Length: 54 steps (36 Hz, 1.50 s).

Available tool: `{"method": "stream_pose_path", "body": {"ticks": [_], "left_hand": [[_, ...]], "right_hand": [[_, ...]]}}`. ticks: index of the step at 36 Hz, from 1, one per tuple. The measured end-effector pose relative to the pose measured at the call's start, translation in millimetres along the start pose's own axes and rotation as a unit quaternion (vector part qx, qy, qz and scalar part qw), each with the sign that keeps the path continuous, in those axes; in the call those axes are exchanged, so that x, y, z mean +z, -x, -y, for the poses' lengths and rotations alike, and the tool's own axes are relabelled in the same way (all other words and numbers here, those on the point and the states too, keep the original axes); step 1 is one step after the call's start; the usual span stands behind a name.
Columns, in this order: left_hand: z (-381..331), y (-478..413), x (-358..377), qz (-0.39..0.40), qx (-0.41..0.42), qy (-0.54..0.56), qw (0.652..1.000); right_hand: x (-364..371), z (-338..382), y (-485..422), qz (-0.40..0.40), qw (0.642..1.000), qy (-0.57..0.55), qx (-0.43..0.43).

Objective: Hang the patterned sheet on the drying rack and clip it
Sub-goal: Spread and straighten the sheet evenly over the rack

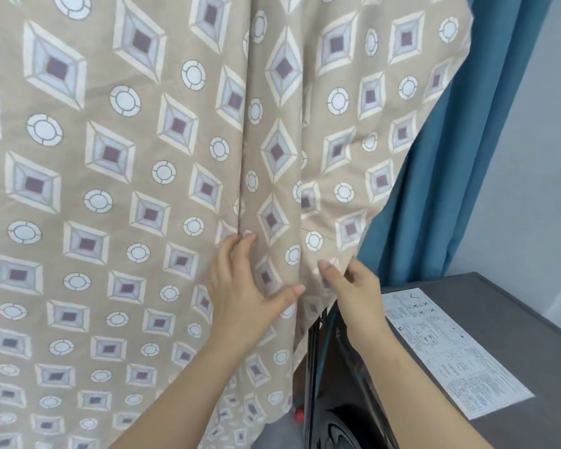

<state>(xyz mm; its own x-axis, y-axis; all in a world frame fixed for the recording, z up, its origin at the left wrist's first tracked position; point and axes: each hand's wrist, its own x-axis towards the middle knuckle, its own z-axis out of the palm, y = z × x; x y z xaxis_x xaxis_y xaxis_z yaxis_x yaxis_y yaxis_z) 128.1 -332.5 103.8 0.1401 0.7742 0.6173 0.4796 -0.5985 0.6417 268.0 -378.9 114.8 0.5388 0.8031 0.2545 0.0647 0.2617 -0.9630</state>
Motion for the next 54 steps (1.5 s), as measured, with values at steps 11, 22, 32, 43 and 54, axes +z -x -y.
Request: {"method": "stream_pose_path", "body": {"ticks": [11,22,32,43,54], "left_hand": [[13,19,5,-0.004,-0.101,0.064,0.993],[5,33,24,0.094,-0.108,0.050,0.988],[75,32,6,0.055,-0.129,-0.034,0.990],[97,71,19,0.113,-0.176,-0.058,0.976],[101,114,34,0.262,-0.251,-0.100,0.926]], "right_hand": [[-38,0,-3,-0.283,0.940,-0.187,0.039],[-39,-38,16,-0.073,0.994,0.066,0.040],[-18,-52,24,-0.205,0.978,0.017,0.025],[-29,-101,44,-0.048,0.976,0.210,0.028],[-44,-136,61,0.005,0.945,0.256,0.204]]}}
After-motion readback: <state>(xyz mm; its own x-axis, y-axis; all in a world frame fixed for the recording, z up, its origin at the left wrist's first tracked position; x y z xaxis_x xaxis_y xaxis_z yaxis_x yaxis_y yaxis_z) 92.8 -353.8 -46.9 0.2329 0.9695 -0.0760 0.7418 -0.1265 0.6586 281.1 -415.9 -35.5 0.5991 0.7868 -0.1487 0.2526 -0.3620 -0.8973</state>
